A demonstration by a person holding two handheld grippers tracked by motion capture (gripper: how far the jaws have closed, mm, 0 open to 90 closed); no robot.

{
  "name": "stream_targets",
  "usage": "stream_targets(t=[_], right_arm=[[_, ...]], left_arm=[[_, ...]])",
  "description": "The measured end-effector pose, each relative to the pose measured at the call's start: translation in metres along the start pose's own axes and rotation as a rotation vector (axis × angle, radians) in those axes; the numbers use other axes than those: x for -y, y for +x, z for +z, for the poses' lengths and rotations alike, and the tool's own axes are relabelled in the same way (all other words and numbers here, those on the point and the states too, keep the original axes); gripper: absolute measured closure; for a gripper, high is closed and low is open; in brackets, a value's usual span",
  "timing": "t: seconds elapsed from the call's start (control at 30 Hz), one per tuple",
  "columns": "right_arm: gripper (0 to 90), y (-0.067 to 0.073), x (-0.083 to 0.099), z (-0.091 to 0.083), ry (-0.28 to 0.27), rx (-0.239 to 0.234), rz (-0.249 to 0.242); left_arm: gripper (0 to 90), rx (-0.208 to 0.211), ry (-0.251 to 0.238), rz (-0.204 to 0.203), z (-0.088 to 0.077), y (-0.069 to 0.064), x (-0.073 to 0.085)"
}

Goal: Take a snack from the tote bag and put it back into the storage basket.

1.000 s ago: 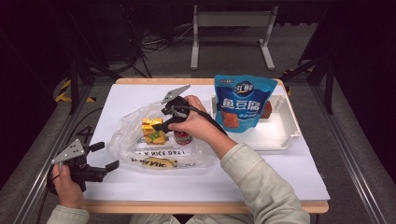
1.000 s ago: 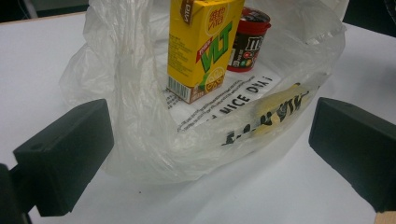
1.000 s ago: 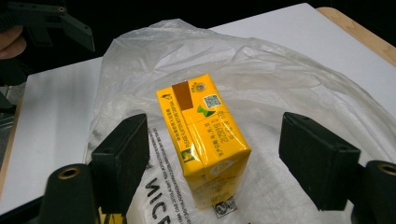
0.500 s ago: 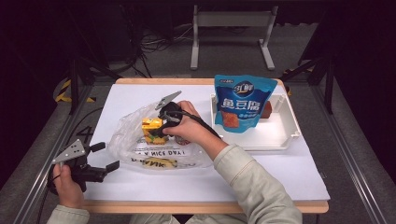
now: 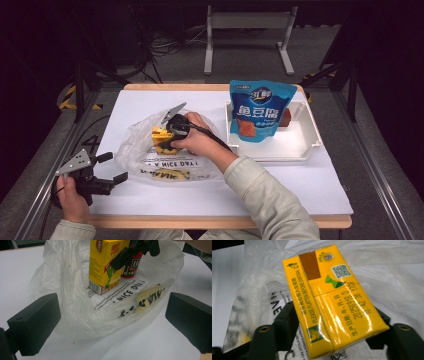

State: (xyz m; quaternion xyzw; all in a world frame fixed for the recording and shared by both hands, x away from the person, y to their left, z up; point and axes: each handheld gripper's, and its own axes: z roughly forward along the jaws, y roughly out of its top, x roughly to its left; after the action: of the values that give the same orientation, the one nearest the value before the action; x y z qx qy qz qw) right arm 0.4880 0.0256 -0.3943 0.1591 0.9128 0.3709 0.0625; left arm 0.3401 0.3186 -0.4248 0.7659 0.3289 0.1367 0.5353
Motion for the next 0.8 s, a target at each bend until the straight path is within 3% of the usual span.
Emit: stream_targets(t=[0.17,0.43,0.8], right_arm=[[51.8,0.000,-0.001,-0.002,0.030,-0.004,-0.042],[52.7,0.005,-0.002,-0.005,0.035,0.005,-0.064],[53.6,0.014,-0.008,-0.017,0.013,-0.033,-0.076]], left_arm=[[0.5,-0.001,-0.003,-0.002,0.000,0.000,0.000],[0.5,-0.004,-0.002,-0.006,-0.001,0.000,0.000],[0.5,-0.002,-0.004,-0.004,-0.001,0.000,0.000]])
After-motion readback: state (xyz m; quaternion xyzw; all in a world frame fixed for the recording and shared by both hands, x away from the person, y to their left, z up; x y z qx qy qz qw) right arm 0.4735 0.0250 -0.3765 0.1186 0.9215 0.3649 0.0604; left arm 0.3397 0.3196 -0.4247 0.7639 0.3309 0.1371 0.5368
